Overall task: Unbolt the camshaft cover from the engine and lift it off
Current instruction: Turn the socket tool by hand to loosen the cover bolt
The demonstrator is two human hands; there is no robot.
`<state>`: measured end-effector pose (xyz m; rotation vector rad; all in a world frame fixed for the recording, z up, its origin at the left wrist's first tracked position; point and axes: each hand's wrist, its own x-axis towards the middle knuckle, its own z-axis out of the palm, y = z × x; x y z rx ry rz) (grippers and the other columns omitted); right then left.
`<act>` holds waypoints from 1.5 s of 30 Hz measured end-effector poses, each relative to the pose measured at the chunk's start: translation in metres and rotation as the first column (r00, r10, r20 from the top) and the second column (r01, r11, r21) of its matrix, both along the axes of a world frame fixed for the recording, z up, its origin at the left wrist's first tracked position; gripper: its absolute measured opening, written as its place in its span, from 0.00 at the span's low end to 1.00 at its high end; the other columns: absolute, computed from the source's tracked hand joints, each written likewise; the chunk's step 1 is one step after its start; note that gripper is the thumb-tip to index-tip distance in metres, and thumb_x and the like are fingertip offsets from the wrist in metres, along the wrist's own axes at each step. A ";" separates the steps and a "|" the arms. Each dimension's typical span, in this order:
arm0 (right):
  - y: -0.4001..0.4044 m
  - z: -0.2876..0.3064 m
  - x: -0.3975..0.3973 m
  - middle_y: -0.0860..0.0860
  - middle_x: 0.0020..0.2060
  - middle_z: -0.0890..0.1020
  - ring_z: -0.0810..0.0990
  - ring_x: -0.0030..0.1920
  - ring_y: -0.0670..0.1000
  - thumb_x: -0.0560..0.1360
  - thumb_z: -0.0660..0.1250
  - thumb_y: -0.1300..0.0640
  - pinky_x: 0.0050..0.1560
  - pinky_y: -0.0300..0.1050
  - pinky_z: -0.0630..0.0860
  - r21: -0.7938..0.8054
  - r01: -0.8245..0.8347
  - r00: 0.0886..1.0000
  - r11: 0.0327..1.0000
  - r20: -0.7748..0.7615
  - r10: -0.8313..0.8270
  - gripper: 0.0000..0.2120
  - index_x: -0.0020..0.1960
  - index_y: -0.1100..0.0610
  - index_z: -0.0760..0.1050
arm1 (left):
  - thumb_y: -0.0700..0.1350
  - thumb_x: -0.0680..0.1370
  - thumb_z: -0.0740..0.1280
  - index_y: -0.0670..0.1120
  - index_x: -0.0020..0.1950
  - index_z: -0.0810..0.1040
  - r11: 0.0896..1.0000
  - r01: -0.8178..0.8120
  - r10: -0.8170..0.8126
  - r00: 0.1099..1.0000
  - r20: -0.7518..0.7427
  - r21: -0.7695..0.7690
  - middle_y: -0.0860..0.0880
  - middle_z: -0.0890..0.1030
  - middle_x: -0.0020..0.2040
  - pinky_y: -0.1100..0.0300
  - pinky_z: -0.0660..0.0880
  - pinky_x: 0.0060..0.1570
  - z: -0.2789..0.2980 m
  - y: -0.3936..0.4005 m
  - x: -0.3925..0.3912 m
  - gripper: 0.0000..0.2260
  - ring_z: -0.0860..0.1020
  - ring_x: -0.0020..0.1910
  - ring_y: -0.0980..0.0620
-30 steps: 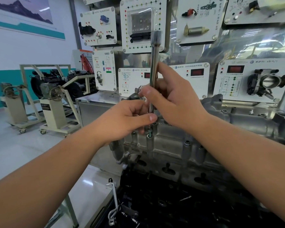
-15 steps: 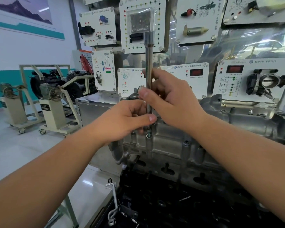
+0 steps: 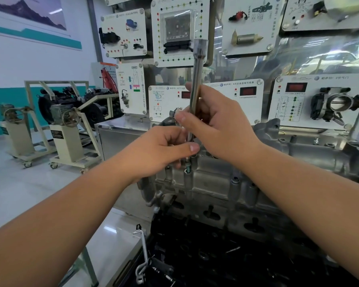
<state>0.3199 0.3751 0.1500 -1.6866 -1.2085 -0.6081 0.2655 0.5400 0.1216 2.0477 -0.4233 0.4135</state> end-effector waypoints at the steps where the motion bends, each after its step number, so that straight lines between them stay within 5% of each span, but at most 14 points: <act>1: 0.000 0.000 0.000 0.50 0.39 0.84 0.84 0.41 0.54 0.78 0.68 0.51 0.46 0.58 0.80 0.015 -0.015 1.000 1.000 -0.012 0.015 0.18 0.64 0.57 0.73 | 0.58 0.75 0.72 0.34 0.49 0.77 1.000 -0.005 0.005 1.000 -0.002 0.007 0.43 0.75 0.39 0.64 0.77 0.40 -0.001 -0.001 0.000 0.25 0.77 0.37 0.51; 5: 0.001 0.001 0.000 0.47 0.42 0.85 0.85 0.42 0.47 0.80 0.65 0.54 0.49 0.56 0.81 -0.009 -0.037 0.999 0.999 0.002 0.037 0.16 0.64 0.60 0.74 | 0.56 0.77 0.68 0.47 0.40 0.80 1.000 -0.007 0.008 0.999 -0.038 0.027 0.52 0.76 0.33 0.64 0.77 0.39 0.000 -0.001 -0.002 0.14 0.78 0.35 0.56; 10: 0.001 0.002 0.000 0.47 0.43 0.85 0.84 0.41 0.47 0.82 0.62 0.55 0.46 0.50 0.80 -0.053 -0.051 0.998 0.997 0.030 0.053 0.13 0.66 0.55 0.73 | 0.56 0.79 0.69 0.37 0.42 0.76 0.998 -0.002 0.004 1.000 -0.029 0.066 0.50 0.78 0.34 0.64 0.76 0.40 0.002 0.005 -0.003 0.21 0.80 0.34 0.54; 13: 0.000 0.003 0.000 0.44 0.36 0.81 0.80 0.36 0.45 0.79 0.68 0.52 0.38 0.41 0.76 -0.015 -0.049 0.998 0.999 0.044 0.050 0.06 0.54 0.43 0.73 | 0.57 0.76 0.70 0.33 0.45 0.74 0.998 -0.030 0.030 0.999 0.011 0.063 0.46 0.76 0.36 0.63 0.76 0.39 0.001 0.003 0.000 0.24 0.80 0.34 0.55; 15: 0.000 0.004 0.001 0.41 0.31 0.77 0.75 0.33 0.42 0.78 0.70 0.53 0.36 0.35 0.71 0.024 -0.028 0.999 0.999 0.036 0.027 0.05 0.50 0.48 0.74 | 0.59 0.76 0.73 0.32 0.46 0.72 0.998 -0.043 0.041 0.999 0.024 0.055 0.44 0.76 0.37 0.57 0.76 0.41 0.000 0.002 0.002 0.29 0.80 0.34 0.54; 17: 0.000 0.003 0.001 0.42 0.32 0.80 0.77 0.33 0.43 0.79 0.68 0.54 0.37 0.39 0.74 0.019 -0.028 0.999 0.999 0.038 0.028 0.04 0.52 0.50 0.74 | 0.59 0.74 0.74 0.32 0.49 0.75 0.999 -0.023 0.023 1.000 0.003 0.032 0.43 0.76 0.39 0.51 0.77 0.44 -0.001 0.001 0.003 0.29 0.79 0.36 0.52; 20: 0.000 0.001 -0.001 0.47 0.41 0.87 0.85 0.40 0.45 0.81 0.64 0.55 0.44 0.51 0.81 0.005 -0.055 0.996 0.998 0.077 0.054 0.10 0.60 0.44 0.72 | 0.56 0.75 0.70 0.37 0.51 0.79 1.000 0.017 -0.016 0.999 -0.029 0.023 0.53 0.79 0.36 0.60 0.78 0.42 -0.001 0.003 0.000 0.21 0.79 0.36 0.55; 24: 0.001 -0.001 0.000 0.48 0.43 0.87 0.85 0.39 0.51 0.81 0.64 0.55 0.44 0.54 0.81 0.007 -0.073 0.996 0.997 0.053 0.073 0.19 0.71 0.52 0.69 | 0.55 0.77 0.66 0.36 0.50 0.78 0.996 -0.012 0.015 0.999 -0.034 0.085 0.54 0.79 0.33 0.65 0.75 0.39 0.000 0.007 -0.003 0.21 0.81 0.35 0.55; 27: 0.000 -0.002 0.003 0.43 0.41 0.85 0.83 0.40 0.43 0.78 0.69 0.53 0.42 0.37 0.78 0.030 -0.062 0.997 0.998 0.039 0.061 0.25 0.73 0.54 0.69 | 0.59 0.74 0.71 0.35 0.50 0.77 0.995 -0.042 0.041 0.999 0.013 0.088 0.44 0.78 0.36 0.56 0.79 0.40 0.001 0.005 -0.002 0.25 0.81 0.35 0.54; 30: 0.001 -0.001 0.004 0.40 0.35 0.82 0.80 0.37 0.38 0.77 0.71 0.55 0.41 0.29 0.73 0.029 -0.021 0.999 0.999 0.048 0.019 0.18 0.66 0.55 0.75 | 0.64 0.68 0.72 0.36 0.55 0.78 0.995 -0.076 0.076 0.997 0.004 0.065 0.38 0.78 0.40 0.42 0.80 0.48 0.001 -0.001 -0.001 0.32 0.80 0.37 0.53; 34: 0.001 -0.001 0.002 0.43 0.41 0.86 0.84 0.39 0.45 0.80 0.64 0.57 0.46 0.50 0.80 -0.007 -0.005 1.000 1.000 0.026 0.005 0.12 0.63 0.55 0.75 | 0.59 0.76 0.69 0.49 0.50 0.83 0.998 -0.014 0.016 0.999 -0.030 0.069 0.58 0.79 0.35 0.63 0.77 0.40 -0.001 0.001 -0.003 0.14 0.79 0.36 0.57; 37: 0.000 -0.002 0.002 0.45 0.42 0.86 0.85 0.39 0.46 0.80 0.62 0.58 0.44 0.52 0.81 -0.011 -0.036 0.999 0.999 0.023 0.037 0.11 0.62 0.56 0.74 | 0.51 0.82 0.67 0.36 0.51 0.79 0.996 -0.023 0.026 0.999 -0.029 0.081 0.56 0.79 0.33 0.68 0.74 0.38 0.000 0.006 -0.003 0.17 0.80 0.34 0.56; 41: 0.001 -0.002 0.001 0.45 0.40 0.85 0.84 0.40 0.47 0.78 0.67 0.49 0.45 0.50 0.79 0.014 -0.024 0.999 1.000 0.022 0.024 0.12 0.61 0.48 0.75 | 0.56 0.75 0.68 0.30 0.51 0.75 0.998 -0.009 0.009 1.000 0.005 0.054 0.44 0.75 0.37 0.66 0.75 0.37 0.004 -0.001 -0.005 0.26 0.78 0.34 0.53; 45: 0.001 -0.001 0.000 0.46 0.40 0.84 0.83 0.40 0.47 0.77 0.69 0.52 0.47 0.53 0.80 0.045 -0.022 1.000 0.999 0.006 0.022 0.15 0.62 0.45 0.71 | 0.57 0.72 0.69 0.29 0.52 0.74 0.999 -0.019 0.019 1.000 0.013 0.027 0.43 0.73 0.38 0.64 0.76 0.38 0.004 -0.006 -0.004 0.30 0.76 0.35 0.52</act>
